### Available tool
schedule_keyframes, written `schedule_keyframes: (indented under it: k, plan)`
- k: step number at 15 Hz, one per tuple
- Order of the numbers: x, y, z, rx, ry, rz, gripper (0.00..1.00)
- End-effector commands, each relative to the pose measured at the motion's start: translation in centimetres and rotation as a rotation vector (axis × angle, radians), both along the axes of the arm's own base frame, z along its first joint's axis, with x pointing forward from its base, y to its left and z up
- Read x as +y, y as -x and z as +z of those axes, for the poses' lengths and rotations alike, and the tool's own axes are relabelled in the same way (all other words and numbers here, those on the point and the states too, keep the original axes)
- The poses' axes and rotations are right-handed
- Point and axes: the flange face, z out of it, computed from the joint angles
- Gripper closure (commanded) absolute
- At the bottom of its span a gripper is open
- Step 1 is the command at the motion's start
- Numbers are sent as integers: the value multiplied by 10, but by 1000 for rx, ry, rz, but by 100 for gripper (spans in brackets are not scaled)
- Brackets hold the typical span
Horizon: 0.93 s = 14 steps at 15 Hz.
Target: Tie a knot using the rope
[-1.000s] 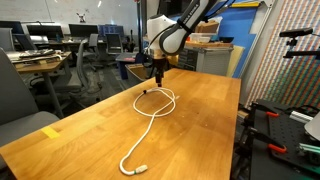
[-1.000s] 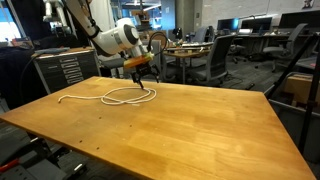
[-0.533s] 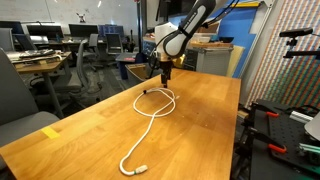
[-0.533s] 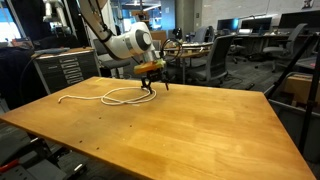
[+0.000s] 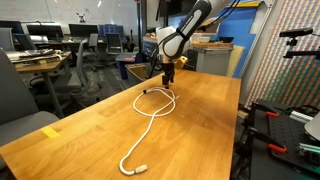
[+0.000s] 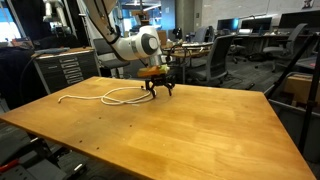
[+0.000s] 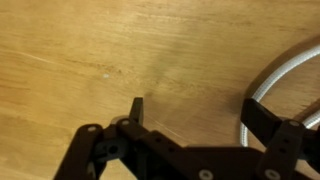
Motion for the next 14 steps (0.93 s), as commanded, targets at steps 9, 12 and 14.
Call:
schedule_keyframes:
  k: [9, 12, 14]
  plan:
    - [0, -24, 17, -20, 4, -63, 0]
    - [10, -23, 13, 2, -7, -59, 0]
    - [12, -24, 15, 4, -13, -57, 0]
